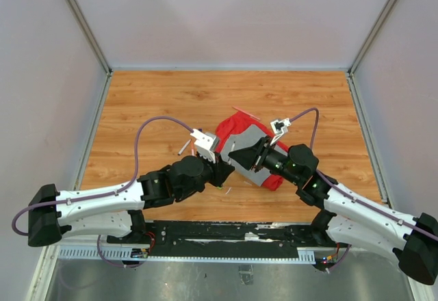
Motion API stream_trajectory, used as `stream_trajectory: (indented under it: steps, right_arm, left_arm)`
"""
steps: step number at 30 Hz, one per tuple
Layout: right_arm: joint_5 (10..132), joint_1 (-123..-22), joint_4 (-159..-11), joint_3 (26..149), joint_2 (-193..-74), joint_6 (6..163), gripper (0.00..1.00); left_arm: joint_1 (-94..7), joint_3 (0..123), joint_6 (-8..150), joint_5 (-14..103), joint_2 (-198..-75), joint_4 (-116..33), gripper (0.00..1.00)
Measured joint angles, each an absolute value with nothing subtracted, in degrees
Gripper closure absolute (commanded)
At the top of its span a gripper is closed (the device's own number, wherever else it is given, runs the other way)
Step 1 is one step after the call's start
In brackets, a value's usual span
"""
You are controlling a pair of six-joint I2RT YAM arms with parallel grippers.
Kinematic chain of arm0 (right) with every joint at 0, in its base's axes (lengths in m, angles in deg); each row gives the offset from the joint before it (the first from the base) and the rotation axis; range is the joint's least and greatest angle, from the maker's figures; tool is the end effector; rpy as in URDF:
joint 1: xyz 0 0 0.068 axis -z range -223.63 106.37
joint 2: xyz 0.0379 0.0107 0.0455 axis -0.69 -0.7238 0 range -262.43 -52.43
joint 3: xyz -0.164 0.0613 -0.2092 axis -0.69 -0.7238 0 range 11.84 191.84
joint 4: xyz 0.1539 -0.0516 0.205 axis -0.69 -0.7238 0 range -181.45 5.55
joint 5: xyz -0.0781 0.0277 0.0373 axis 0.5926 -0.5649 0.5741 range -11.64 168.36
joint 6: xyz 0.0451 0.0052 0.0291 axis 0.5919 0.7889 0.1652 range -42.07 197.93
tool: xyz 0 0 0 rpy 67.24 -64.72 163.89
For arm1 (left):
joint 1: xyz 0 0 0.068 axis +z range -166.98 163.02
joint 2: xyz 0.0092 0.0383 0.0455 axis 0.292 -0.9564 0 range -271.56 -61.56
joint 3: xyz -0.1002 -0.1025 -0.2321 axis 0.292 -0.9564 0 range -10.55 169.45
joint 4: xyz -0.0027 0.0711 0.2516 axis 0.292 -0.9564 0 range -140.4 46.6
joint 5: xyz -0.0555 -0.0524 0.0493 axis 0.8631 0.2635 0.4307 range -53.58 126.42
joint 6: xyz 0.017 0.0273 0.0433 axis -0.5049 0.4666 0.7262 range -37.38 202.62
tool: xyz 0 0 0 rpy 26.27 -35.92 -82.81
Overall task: Insert the pens into the pen caps
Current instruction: Pick up the pen from the center of the board.
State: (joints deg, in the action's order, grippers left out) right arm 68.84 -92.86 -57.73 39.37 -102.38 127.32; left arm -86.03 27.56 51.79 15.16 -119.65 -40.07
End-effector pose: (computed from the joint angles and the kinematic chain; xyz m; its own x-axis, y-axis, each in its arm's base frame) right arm 0.1315 0.1618 0.2859 -0.6169 0.4311 -0.6585 -0.5935 0.2948 0.7489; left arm 0.0957 -0.2138 0.2795 -0.4703 -0.1073 -0.8759 0.5883 0.7017 -0.4019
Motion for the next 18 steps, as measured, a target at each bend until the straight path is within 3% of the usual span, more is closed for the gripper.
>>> stream_trajectory:
  steps: [5,18]
  right_arm:
    - [68.93,-92.86,-58.73,39.56,-100.92,126.12,0.42]
    - [72.93,-92.86,-68.07,40.52,-96.7,119.69,0.28]
  left_arm:
    - [-85.64,26.45,51.73,12.24,-119.56,-42.85,1.0]
    - [-80.0,26.1,52.27,12.24,-117.44,-47.11,0.99]
